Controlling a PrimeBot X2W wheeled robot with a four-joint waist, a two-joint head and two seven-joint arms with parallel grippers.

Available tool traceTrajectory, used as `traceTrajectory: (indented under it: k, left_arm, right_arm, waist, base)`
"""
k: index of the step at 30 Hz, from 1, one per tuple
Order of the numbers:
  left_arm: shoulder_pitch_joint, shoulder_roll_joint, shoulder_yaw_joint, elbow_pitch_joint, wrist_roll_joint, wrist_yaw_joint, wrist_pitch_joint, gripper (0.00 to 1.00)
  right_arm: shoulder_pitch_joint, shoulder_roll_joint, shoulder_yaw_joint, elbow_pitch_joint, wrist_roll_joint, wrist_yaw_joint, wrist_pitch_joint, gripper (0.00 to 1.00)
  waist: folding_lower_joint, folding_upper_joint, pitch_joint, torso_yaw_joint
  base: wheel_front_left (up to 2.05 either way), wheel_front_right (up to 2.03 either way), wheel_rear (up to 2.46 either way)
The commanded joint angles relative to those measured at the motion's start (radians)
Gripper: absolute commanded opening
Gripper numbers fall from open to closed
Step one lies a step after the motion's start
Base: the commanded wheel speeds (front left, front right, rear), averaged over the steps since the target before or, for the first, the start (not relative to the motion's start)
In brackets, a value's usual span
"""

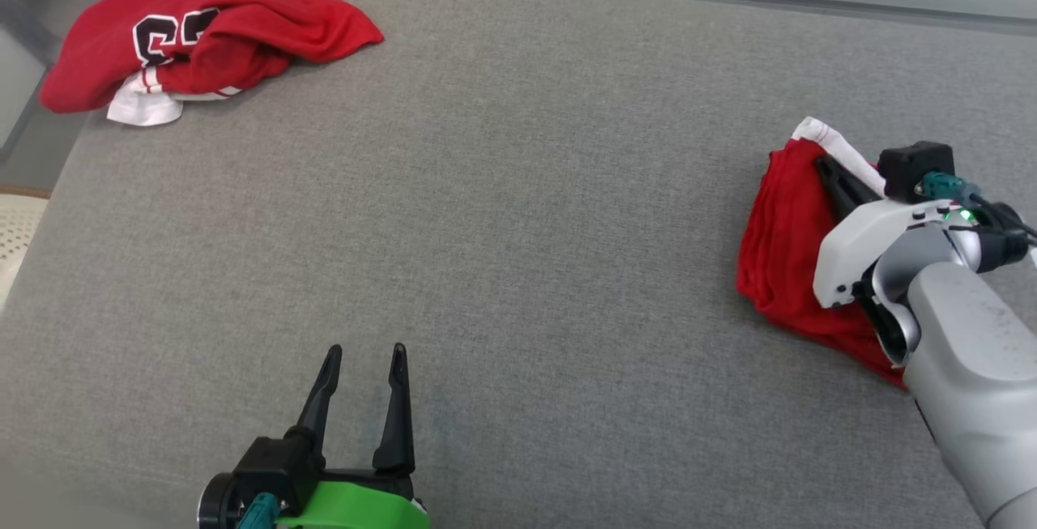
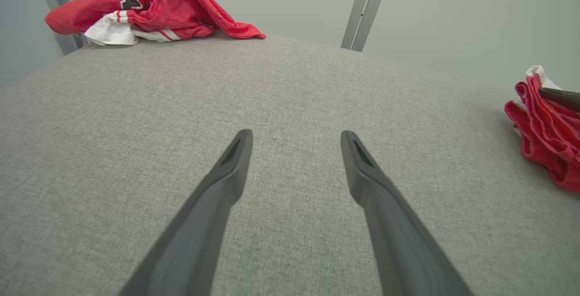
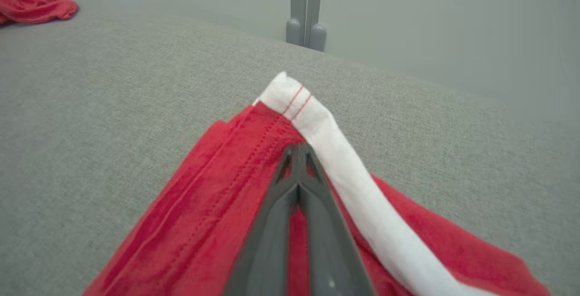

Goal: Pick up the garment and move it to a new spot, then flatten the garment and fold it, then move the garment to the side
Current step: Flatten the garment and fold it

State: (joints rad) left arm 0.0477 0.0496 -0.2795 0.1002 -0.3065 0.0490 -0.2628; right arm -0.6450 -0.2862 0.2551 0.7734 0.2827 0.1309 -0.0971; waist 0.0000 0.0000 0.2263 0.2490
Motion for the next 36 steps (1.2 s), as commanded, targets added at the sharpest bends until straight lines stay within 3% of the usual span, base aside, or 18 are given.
traceTrajectory:
  k: [1,12,20,21,23,24,29,36]
  left_arm:
    - [-0.022,0.002,-0.003,0.001,-0.006,0.004,-0.003,1.0]
    - [-0.024,0.003,0.004,0.018,-0.018,0.016,-0.003,1.0]
    - [0.064,0.003,0.088,0.03,0.018,0.019,-0.003,1.0]
    - [0.078,0.003,0.102,0.03,0.025,0.016,-0.003,1.0]
    - [0.113,0.003,0.131,0.031,0.043,0.009,-0.003,1.0]
    - [0.123,0.003,0.147,0.028,0.045,0.005,-0.003,1.0]
    - [0.144,0.003,0.207,0.021,0.074,-0.009,-0.003,1.0]
    - [0.149,0.003,0.246,0.03,0.132,-0.061,-0.003,1.0]
  right_arm:
    - [-0.026,-0.01,-0.006,0.008,-0.008,0.0,0.006,0.0]
    - [-0.046,0.013,0.012,0.079,-0.035,0.0,-0.026,0.0]
    - [0.045,0.077,0.111,0.039,0.015,0.0,-0.114,0.0]
    - [0.065,0.078,0.122,0.025,0.024,-0.001,-0.125,0.16]
    - [0.114,0.071,0.144,-0.014,0.044,0.0,-0.143,0.63]
    - [0.135,0.055,0.147,-0.041,0.047,-0.001,-0.15,1.0]
    - [0.27,-0.006,0.087,-0.164,0.038,-0.001,-0.167,1.0]
    - [0.501,-0.032,-0.119,-0.36,-0.017,-0.001,-0.168,1.0]
  waist:
    - [0.0,0.0,0.035,0.038]
    - [0.0,0.0,-0.011,0.059]
    - [0.0,0.0,-0.173,-0.038]
    - [0.0,0.0,-0.196,-0.052]
    - [0.0,0.0,-0.238,-0.083]
    - [0.0,0.0,-0.251,-0.099]
    - [0.0,0.0,-0.281,-0.142]
    - [0.0,0.0,-0.294,-0.179]
  base:
    - [0.0,0.0,0.0]
    - [0.0,0.0,0.0]
    - [0.0,0.0,0.0]
    - [0.0,0.0,0.0]
    - [0.0,0.0,0.0]
    - [0.0,0.0,0.0]
    - [0.0,0.0,0.0]
    - [0.0,0.0,0.0]
